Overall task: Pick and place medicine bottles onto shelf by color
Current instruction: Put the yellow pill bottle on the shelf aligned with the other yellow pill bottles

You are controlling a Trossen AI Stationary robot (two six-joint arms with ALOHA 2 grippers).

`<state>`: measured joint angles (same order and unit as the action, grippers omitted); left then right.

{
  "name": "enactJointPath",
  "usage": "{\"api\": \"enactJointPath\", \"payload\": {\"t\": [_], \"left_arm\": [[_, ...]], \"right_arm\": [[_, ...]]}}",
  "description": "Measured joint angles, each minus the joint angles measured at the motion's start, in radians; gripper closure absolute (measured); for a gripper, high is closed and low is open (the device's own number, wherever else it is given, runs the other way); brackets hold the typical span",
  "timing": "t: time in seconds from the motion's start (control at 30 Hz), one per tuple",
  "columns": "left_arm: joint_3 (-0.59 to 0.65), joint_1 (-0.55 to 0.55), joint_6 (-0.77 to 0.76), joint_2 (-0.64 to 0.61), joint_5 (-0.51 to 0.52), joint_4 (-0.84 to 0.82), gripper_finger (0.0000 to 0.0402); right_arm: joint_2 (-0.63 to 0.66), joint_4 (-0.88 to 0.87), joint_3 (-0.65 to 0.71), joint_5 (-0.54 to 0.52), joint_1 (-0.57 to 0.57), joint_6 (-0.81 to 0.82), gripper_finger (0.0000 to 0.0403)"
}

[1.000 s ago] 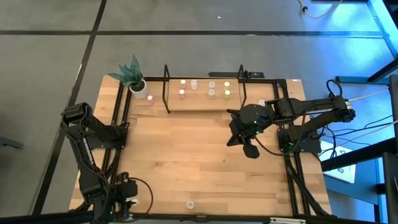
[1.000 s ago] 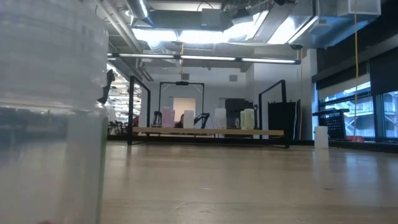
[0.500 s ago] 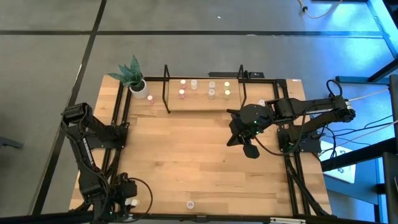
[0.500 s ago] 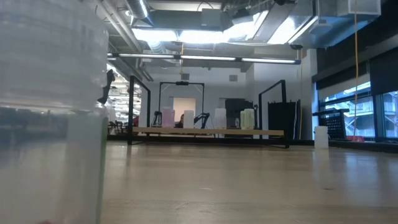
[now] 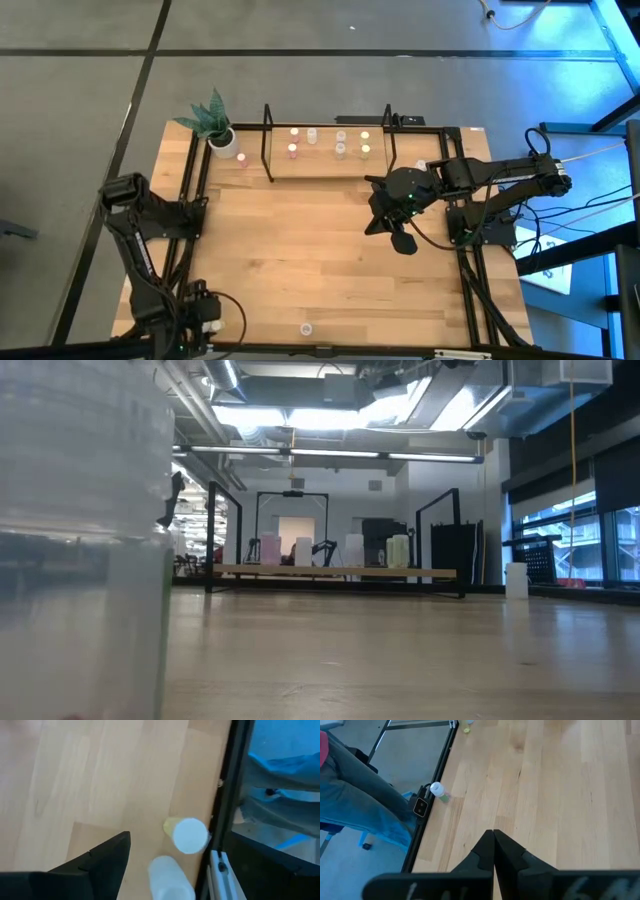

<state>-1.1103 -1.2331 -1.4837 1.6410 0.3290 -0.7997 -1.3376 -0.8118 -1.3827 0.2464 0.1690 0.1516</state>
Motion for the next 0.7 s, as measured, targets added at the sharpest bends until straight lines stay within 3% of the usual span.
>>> {"api": "enactJointPath", "payload": {"t": [0.17, 0.37, 0.7], "left_arm": [[0.0, 0.009, 0.029, 0.026, -0.002, 0.017, 0.0087], [0.0, 0.042, 0.079, 0.088, -0.077, 0.087, 0.0087], [0.0, 0.044, 0.073, 0.109, -0.086, 0.087, 0.0088]], "right_arm": [[0.0, 0.0, 0.0, 0.0, 0.0, 0.0, 0.0397], [0.0, 0.0, 0.0, 0.0, 0.0, 0.001, 0.0397], [0.0, 0.0, 0.0, 0.0, 0.0, 0.001, 0.0397]]}}
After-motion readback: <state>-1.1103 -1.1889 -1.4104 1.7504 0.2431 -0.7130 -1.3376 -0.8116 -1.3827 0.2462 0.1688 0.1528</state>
